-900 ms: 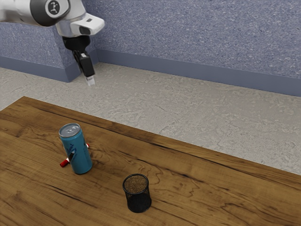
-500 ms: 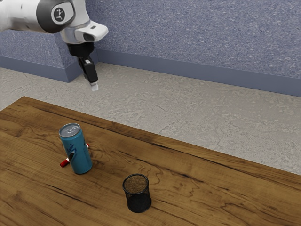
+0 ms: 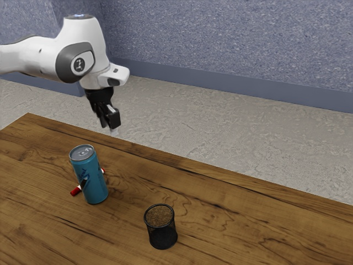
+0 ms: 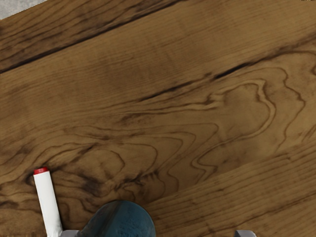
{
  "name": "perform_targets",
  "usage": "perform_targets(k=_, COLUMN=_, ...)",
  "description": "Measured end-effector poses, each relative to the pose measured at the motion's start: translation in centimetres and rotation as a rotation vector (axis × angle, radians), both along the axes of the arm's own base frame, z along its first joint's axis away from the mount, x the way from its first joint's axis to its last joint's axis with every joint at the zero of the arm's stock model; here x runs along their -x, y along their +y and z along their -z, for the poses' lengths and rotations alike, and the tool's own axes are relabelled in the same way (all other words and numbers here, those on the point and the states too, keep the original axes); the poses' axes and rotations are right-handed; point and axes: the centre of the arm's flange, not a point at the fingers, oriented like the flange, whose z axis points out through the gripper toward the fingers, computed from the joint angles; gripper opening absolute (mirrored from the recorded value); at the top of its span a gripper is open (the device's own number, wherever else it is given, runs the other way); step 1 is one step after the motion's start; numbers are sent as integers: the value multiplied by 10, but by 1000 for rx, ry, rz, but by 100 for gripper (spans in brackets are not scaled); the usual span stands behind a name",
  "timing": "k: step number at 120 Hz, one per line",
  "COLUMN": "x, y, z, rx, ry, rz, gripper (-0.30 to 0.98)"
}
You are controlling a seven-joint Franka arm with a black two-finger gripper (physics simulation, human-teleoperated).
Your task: Put the marker into the pen holder.
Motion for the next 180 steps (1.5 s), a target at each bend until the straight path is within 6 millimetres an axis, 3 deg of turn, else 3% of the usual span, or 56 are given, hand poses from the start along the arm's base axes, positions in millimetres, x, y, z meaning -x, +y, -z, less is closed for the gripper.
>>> perform_targets(k=17, x=-11, y=15, z=34, rx=-6, ry=31, rz=-105, gripper=28)
perform_targets(k=32, x=-15, y=79, z=68, rx=-11, ry=70, rz=-273, gripper=25)
perform_targets(k=39, x=-16, y=93, z=75, rx=-12, ry=74, rz=-320, gripper=24)
perform_targets(k=68, x=-24, y=93, z=114, rx=-19, ry=109, rz=-394, gripper=22)
perform_targets(k=102, x=-46, y=116, z=144, rx=-33, ry=116, rz=-438, gripper=21)
perform_targets(k=132, x=-46, y=127, z=191, rx=-37, ry=176, rz=-427, gripper=21)
perform_targets(k=180, x=-50, y=140, z=229, rx=-32, ry=168, rz=-393, gripper=21)
